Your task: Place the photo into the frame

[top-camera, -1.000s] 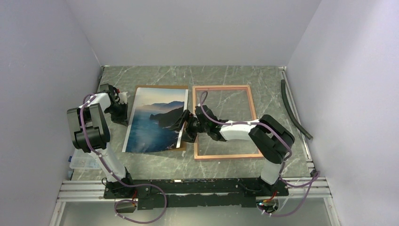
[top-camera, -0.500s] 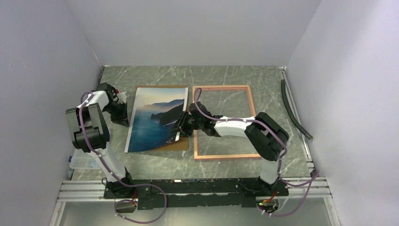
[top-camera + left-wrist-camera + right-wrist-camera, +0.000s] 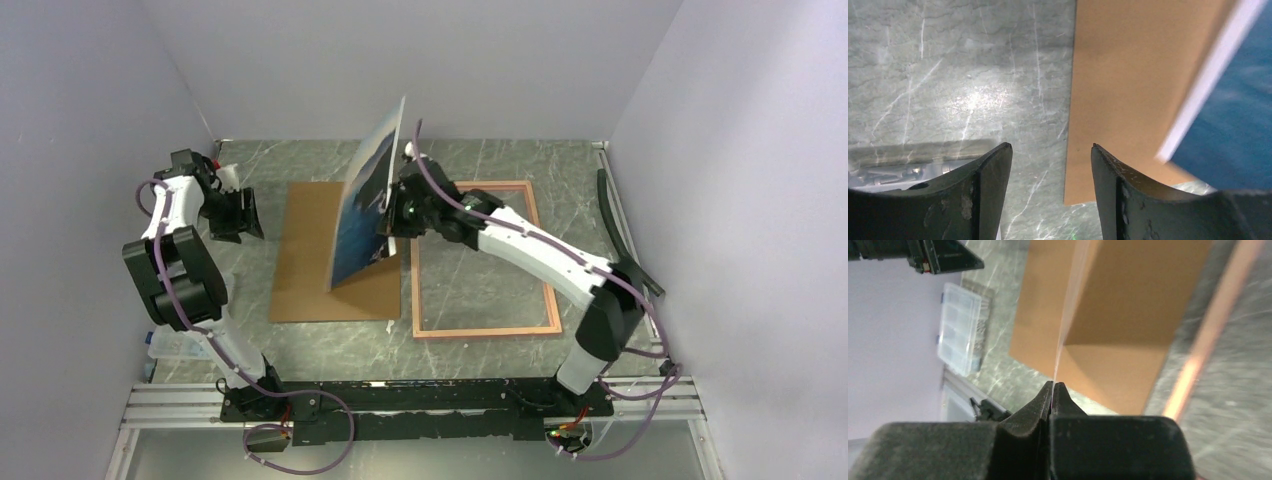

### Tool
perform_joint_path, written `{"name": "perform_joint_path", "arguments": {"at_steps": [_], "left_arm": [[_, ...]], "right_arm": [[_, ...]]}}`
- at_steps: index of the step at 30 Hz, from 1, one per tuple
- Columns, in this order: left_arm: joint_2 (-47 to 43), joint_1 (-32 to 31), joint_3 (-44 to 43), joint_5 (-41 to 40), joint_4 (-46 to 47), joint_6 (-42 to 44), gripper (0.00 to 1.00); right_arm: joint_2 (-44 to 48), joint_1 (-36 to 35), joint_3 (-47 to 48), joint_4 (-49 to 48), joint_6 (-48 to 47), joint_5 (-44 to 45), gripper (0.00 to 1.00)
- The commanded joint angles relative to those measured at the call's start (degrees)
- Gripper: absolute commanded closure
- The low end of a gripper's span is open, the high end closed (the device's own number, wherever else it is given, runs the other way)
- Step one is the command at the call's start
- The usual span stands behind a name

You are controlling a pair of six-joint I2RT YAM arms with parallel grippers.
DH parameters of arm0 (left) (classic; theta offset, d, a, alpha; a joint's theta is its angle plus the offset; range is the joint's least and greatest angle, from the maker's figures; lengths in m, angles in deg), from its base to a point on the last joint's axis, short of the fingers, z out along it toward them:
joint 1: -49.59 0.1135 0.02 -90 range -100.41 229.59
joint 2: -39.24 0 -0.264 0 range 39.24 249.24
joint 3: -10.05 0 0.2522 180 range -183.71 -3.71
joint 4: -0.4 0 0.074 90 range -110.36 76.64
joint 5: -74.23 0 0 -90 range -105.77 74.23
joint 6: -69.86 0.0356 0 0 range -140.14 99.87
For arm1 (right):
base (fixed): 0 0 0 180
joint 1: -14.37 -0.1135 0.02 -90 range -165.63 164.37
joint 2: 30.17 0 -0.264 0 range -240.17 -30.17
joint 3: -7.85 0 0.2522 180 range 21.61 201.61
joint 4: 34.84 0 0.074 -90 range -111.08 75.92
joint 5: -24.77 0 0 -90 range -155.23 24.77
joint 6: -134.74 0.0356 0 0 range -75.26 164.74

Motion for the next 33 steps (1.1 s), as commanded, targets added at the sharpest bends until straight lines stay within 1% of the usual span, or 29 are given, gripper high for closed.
{"name": "perform_joint_path", "arguments": {"at_steps": [1,4,7,11,12,16,18,21,23,27,30,33], "left_arm": [[-4.81,-0.26,-2.74,3.57,-4.2,-0.55,0.35],[-6.42,-0.57,-1.64,4.03,-4.1,-0.29,0.35],[-7.65,-1.61,0.08,3.65,-3.69,-0.01,0.35],[-8.64,-3.81,1.88,1.96,-2.88,0.03,0.35],[-8.79,-4.26,2.14,1.75,-2.6,-0.16,0.35],[-9.09,-5.65,2.51,0.95,-2.51,-0.66,0.36],[-9.3,-6.06,2.81,0.58,-2.34,-0.75,0.36],[-9.46,-6.35,3.14,0.16,-2.43,-0.79,0.36],[-9.44,-6.44,3.06,0.23,-2.58,-0.83,0.36],[-9.43,-6.84,2.95,0.14,-2.56,-1.1,0.36],[-9.48,-7.1,2.66,0.22,-2.87,-1.28,0.36],[-9.79,-7.11,2.6,0.02,-2.86,-1.17,0.36]], "right_arm": [[6.25,-0.46,8.54,22.01,-14.68,16.51,1.0],[8.94,-1.25,11.6,31.97,-18.64,25.73,1.0],[9.15,-2.01,13.99,42.8,-20.47,33.69,1.0],[3.9,-4.76,21.04,57.5,-17.87,43.55,1.0],[2.17,-5.47,22.99,59.75,-17.04,45.52,1.0],[-1.14,-7.95,26.49,60.15,-17.16,46.18,1.0],[-2.52,-8.78,29.36,60.16,-17.54,48.03,1.0],[-3.39,-8.92,34.59,60.07,-20.05,53.24,1.0],[-3.68,-8.84,36.07,60.11,-22.61,55.74,1.0],[-5.29,-7.72,35.32,59.98,-26.55,59.67,1.0],[-7.56,-7.1,33.62,59.98,-28.25,59.84,1.0],[-9.55,-7.22,30.51,60.02,-28.84,58.07,1.0]]}}
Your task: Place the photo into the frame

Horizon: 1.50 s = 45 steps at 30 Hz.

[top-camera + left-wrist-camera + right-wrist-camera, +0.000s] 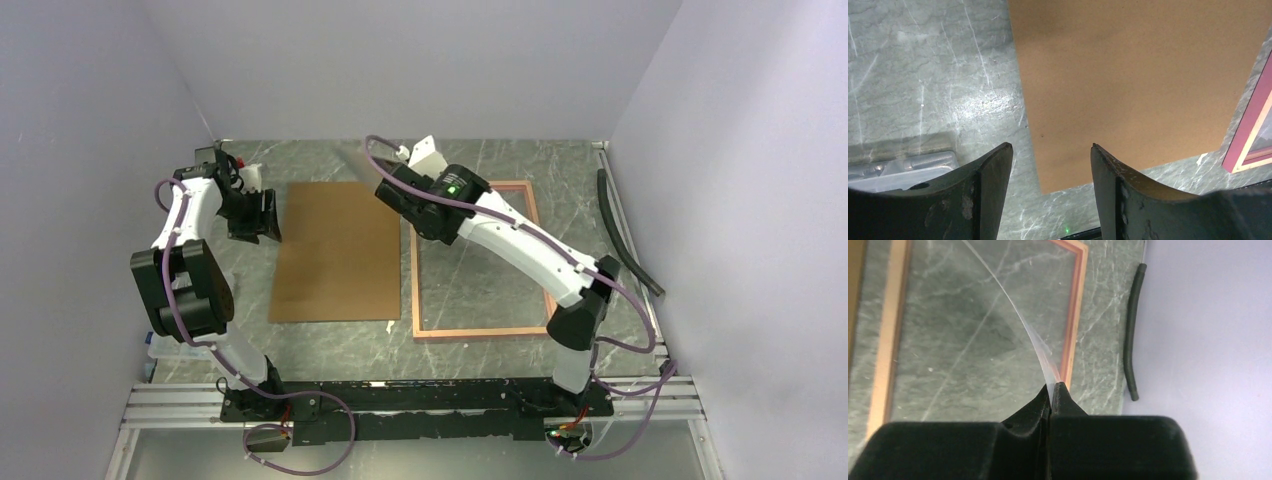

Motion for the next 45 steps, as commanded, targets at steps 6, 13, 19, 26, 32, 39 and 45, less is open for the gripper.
{"name": "perform_joint_path", "arguments": {"at_steps": [6,13,19,26,32,39,45], "left_arm": [[-3.02,-0.4,-0.7,-0.54,-0.63,-0.37,0.36],[-2.71,-0.35,-1.66,-0.32,-0.86,-0.55,0.36],[-2.83,-0.39,-0.77,0.08,-0.24,-0.88,0.36],[-2.84,-0.4,-1.33,0.09,-0.4,-0.82,0.37],[-3.75,-0.49,-0.17,1.0,0.19,-0.9,0.36],[-4.92,-0.49,1.73,1.63,1.22,-0.92,0.36],[-5.25,-0.48,3.24,1.31,1.81,-0.14,0.37]], "right_arm": [[-5.11,-2.82,-6.9,1.82,-2.65,-4.6,1.0],[-5.31,-10.19,-13.1,1.71,-1.02,-16.42,1.0],[-8.01,-13.83,-17.32,0.16,3.28,-23.69,1.0],[-11.47,-12.9,-22.09,-1.6,10.62,-26.01,1.0],[-7.22,-11.63,-26.8,-5.48,18.85,-31.85,1.0],[-5.6,-9.58,-27.55,-5.98,23.27,-30.68,1.0],[-7.36,-7.25,-23.79,-4.2,20.86,-23.96,1.0]]}}
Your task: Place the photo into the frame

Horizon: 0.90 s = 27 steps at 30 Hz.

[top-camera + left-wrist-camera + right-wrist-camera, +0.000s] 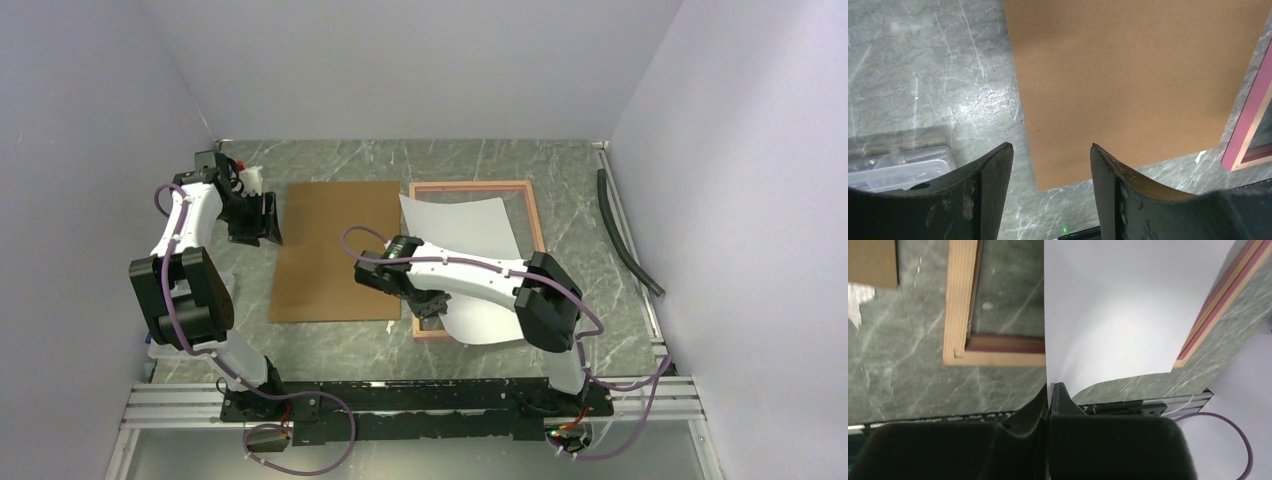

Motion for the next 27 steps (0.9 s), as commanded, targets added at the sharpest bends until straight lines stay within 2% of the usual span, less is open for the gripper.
{"name": "perform_joint_path", "arguments": {"at_steps": [1,6,13,22,27], "left_arm": [[-2.34,-0.18,0.98,1.24,1.14,0.24,0.37],[-2.42,-0.21,1.57,1.73,1.43,0.04,0.37],[-2.52,-0.22,1.21,1.99,1.06,0.27,0.37],[-2.1,-0.22,0.82,2.18,1.13,0.3,0.36],[-2.25,-0.21,0.74,2.58,1.23,0.13,0.36]], "right_arm": [[0.34,2.24,3.66,1.04,-0.3,6.72,1.0],[0.37,5.32,3.46,-0.84,-1.57,7.49,1.0],[-2.32,6.16,4.53,-1.31,0.0,8.28,1.0],[0.86,7.73,0.34,-2.63,7.23,9.97,1.0],[3.65,7.39,-3.98,-4.48,11.77,7.46,1.0]]}}
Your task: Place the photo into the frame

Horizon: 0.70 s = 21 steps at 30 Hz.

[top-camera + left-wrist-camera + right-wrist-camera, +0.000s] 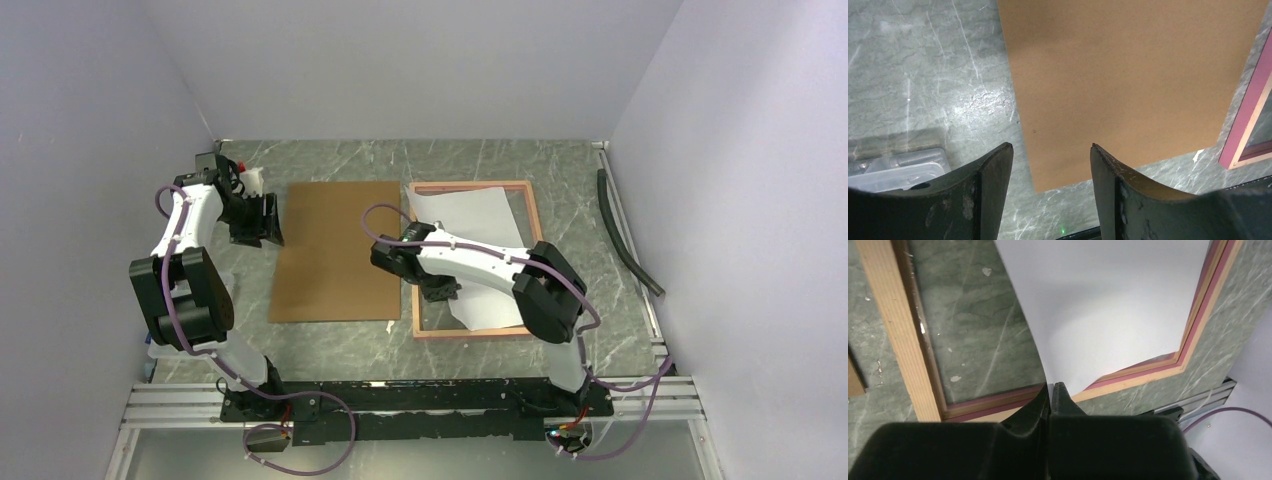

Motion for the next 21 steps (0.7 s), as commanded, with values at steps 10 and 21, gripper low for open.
{"name": "perform_joint_path", "arguments": {"at_steps": [10,21], "left_arm": [[-2.71,-0.22,0.7,2.26,1.19,0.1,0.37],[-3.34,-0.22,0.85,2.74,1.42,0.28,0.37]], "right_arm": [[9.22,0.0,-3.44,-6.01,10.78,-4.39,1.0],[10.09,1.86,-2.68,-4.15,12.57,-4.43,1.0]]}}
